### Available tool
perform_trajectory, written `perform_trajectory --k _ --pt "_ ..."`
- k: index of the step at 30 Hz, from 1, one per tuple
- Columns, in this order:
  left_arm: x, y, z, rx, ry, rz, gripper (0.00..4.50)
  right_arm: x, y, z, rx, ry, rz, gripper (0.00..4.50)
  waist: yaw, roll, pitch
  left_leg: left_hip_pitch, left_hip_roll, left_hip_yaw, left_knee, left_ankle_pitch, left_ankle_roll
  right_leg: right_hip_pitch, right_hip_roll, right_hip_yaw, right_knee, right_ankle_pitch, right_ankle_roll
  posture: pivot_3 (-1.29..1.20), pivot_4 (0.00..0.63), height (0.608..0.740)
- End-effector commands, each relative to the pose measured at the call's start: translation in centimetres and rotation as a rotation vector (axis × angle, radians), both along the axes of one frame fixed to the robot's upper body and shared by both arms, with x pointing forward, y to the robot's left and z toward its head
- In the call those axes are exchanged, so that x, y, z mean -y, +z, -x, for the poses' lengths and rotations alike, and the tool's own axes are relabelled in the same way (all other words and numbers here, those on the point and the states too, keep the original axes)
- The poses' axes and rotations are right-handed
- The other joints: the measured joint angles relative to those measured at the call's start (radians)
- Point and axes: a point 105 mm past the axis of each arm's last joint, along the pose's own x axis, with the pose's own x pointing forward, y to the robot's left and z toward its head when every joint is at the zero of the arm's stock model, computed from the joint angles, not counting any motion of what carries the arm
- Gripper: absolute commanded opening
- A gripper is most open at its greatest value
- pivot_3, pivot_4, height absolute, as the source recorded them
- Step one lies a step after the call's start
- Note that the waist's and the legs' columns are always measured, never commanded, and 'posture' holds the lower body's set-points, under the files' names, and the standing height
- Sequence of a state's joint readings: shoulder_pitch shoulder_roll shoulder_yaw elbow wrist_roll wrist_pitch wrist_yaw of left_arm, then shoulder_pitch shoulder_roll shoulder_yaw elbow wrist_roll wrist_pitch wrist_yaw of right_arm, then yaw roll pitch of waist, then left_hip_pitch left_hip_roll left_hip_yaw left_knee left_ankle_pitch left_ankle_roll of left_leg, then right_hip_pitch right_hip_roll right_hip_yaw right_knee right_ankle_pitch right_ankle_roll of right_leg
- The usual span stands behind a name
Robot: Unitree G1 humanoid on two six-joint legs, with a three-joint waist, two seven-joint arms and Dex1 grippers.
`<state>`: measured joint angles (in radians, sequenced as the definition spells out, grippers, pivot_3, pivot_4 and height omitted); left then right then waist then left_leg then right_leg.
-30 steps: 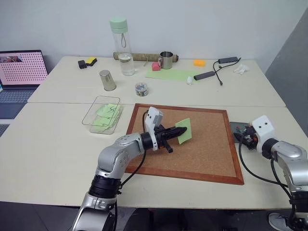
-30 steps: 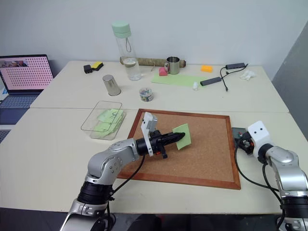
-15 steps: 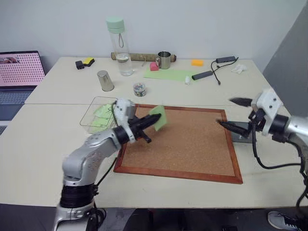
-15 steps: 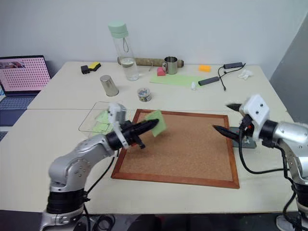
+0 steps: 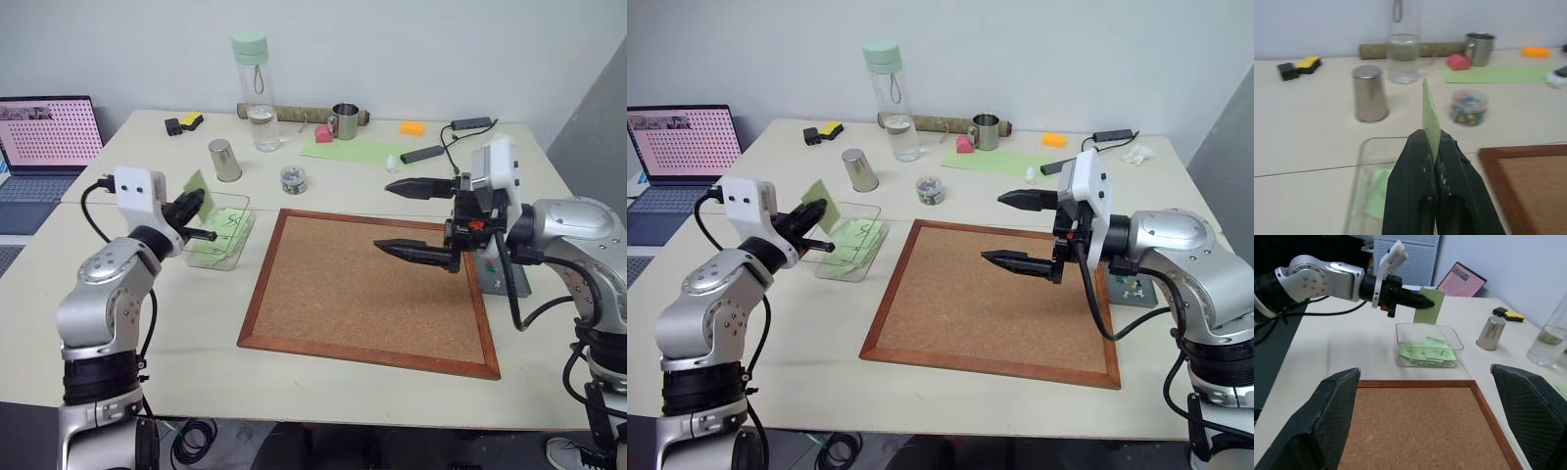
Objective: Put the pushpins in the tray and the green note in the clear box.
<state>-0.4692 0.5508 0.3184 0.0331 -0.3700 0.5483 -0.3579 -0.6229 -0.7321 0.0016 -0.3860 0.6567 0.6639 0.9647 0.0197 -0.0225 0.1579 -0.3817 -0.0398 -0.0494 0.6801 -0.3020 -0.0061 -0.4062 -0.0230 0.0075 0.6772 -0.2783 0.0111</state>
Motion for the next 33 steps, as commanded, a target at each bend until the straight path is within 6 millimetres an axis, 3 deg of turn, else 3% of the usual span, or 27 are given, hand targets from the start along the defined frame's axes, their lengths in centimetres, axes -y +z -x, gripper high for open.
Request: perform_trajectory --k 1,9,13,16,18,23,26,29,33 --pt "0.3 1.1 -0.7 0.032 -0.050 -0.040 0.96 -0.4 0.7 0.4 0.035 0.031 0.004 4.50 0.000 0.000 0.000 0.000 0.000 0.000 0.000 0.000 0.000 0.000 0.000 0.000 0.000 0.000 0.000 0.00 0.150 0.740" --pt "0.9 1.1 -0.6 0.014 -0.128 -0.055 2.48 -0.2 0.3 0.7 0.029 0.028 0.013 4.50 -0.001 0.000 0.000 0.000 0.000 0.000 0.000 0.000 0.000 -0.001 0.000 0.000 0.000 0.000 0.000 0.00 0.150 0.740" --pt "1.3 2.2 0.2 0.042 -0.174 -0.090 3.20 0.1 0.2 0.7 0.024 0.012 0.018 4.50 -0.001 0.000 0.000 0.000 0.000 0.000 0.000 0.000 0.000 -0.001 0.000 0.000 0.000 0.000 0.000 0.00 0.150 0.740" --pt "0.5 3.1 1.6 0.034 -0.208 -0.214 3.85 0.7 -0.1 0.6 0.024 -0.025 0.023 4.50 -0.004 -0.001 0.001 -0.001 0.000 0.000 0.000 0.000 0.000 -0.001 0.000 0.000 0.000 0.000 0.000 0.00 0.150 0.740" --pt "-0.5 3.1 2.5 0.008 -0.223 -0.283 3.99 1.3 -0.5 0.4 0.027 -0.068 0.033 4.50 -0.006 -0.001 0.001 -0.001 0.000 0.000 -0.002 0.000 0.000 -0.002 0.000 0.000 -0.001 0.000 0.000 0.00 0.150 0.740" --pt "-3.7 1.7 6.2 -0.177 -0.314 -0.500 3.99 5.7 -2.4 0.3 -0.003 -0.249 0.124 4.50 -0.011 0.000 0.002 -0.001 0.001 0.000 -0.003 0.000 0.000 -0.002 -0.001 0.000 -0.003 0.000 -0.001 0.00 0.150 0.740" --pt "-5.8 -0.4 8.8 -0.330 -0.366 -0.631 3.99 9.4 -3.9 0.7 -0.054 -0.359 0.210 4.50 -0.012 0.002 0.003 -0.002 0.001 0.001 -0.004 -0.001 0.001 -0.002 -0.002 0.000 -0.004 0.000 -0.001 0.00 0.150 0.740" --pt "-7.6 -2.0 10.7 -0.451 -0.389 -0.680 3.99 12.7 -5.1 1.6 -0.114 -0.435 0.297 4.50 -0.009 0.004 0.004 -0.001 0.001 0.001 -0.004 -0.001 0.002 -0.001 -0.002 0.000 -0.005 0.000 -0.001 0.00 0.150 0.740" --pt "-8.3 -2.8 11.6 -0.483 -0.402 -0.646 3.99 16.7 -6.4 2.7 -0.184 -0.532 0.380 4.50 -0.001 0.004 0.004 -0.001 0.001 0.001 -0.004 -0.002 0.003 0.000 -0.003 -0.001 -0.004 -0.001 -0.001 0.00 0.150 0.740"
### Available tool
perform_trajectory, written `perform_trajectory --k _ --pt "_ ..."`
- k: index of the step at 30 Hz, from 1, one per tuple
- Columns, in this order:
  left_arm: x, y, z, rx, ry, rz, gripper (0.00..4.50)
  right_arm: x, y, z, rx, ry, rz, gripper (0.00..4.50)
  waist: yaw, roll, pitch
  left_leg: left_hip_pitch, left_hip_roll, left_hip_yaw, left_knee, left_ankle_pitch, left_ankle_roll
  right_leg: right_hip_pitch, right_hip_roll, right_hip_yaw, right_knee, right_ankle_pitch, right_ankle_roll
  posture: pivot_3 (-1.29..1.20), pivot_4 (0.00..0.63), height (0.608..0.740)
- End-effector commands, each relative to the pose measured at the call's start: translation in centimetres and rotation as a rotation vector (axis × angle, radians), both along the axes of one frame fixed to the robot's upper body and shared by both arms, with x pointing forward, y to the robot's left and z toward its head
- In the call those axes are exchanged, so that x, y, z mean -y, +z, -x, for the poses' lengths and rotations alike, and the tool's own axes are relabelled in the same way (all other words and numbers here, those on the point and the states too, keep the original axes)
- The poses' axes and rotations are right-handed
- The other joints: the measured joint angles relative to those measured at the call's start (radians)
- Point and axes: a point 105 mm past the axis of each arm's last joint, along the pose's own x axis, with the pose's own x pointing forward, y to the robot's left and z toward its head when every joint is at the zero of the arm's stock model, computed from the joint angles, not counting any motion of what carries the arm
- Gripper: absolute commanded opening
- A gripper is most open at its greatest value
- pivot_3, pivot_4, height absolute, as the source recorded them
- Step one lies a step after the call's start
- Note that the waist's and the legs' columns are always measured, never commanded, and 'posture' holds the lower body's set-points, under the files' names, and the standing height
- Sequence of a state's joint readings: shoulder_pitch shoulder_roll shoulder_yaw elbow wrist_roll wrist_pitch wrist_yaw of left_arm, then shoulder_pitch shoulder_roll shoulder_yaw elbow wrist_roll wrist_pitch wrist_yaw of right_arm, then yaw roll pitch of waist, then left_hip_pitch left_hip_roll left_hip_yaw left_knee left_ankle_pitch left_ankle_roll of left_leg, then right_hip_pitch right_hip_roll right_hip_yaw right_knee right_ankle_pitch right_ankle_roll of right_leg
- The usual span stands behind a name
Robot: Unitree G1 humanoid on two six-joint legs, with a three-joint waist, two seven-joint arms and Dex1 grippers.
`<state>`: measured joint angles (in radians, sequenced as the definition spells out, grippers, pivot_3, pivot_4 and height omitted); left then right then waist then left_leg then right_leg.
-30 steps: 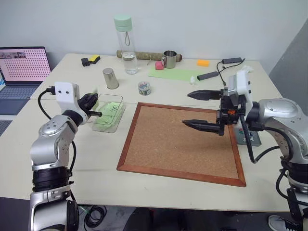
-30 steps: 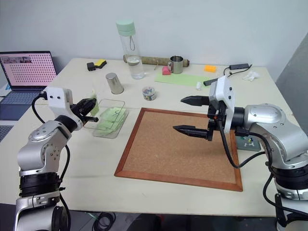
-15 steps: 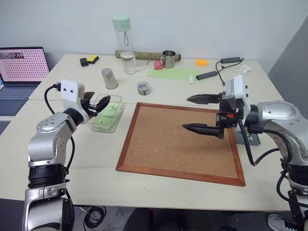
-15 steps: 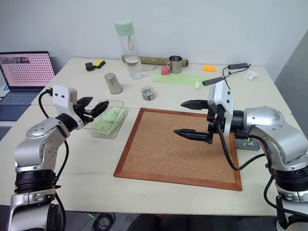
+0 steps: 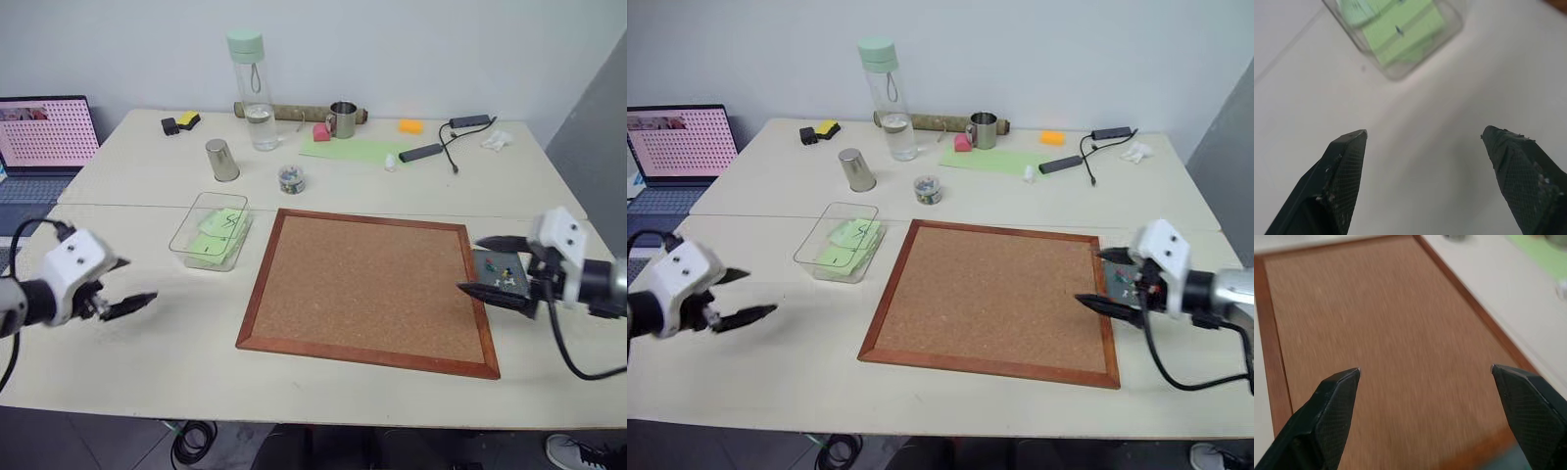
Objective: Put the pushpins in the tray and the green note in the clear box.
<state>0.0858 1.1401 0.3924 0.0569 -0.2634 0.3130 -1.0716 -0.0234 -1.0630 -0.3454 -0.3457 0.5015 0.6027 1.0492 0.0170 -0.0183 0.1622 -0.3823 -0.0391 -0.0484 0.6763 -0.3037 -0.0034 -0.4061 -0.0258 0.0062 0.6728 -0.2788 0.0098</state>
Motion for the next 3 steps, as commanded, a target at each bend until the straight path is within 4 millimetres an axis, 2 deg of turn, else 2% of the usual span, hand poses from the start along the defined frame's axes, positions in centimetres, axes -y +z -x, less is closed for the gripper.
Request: perform_trajectory --k 1,3 --pt "-0.30 1.44 0.17 0.043 -0.022 -0.008 3.99 2.78 0.61 0.79 0.019 -0.045 0.076 4.50 0.003 0.000 0.000 0.000 0.000 0.000 0.000 0.000 0.000 0.000 0.000 0.000 0.000 0.000 0.000 0.00 0.150 0.740" --pt "-0.39 1.06 0.16 0.039 -0.017 0.013 3.99 3.67 0.15 0.96 0.007 -0.067 0.088 4.50 0.004 0.000 0.000 0.000 0.000 0.000 0.000 0.000 0.000 0.000 0.000 0.000 0.000 0.000 0.000 0.00 0.150 0.740"
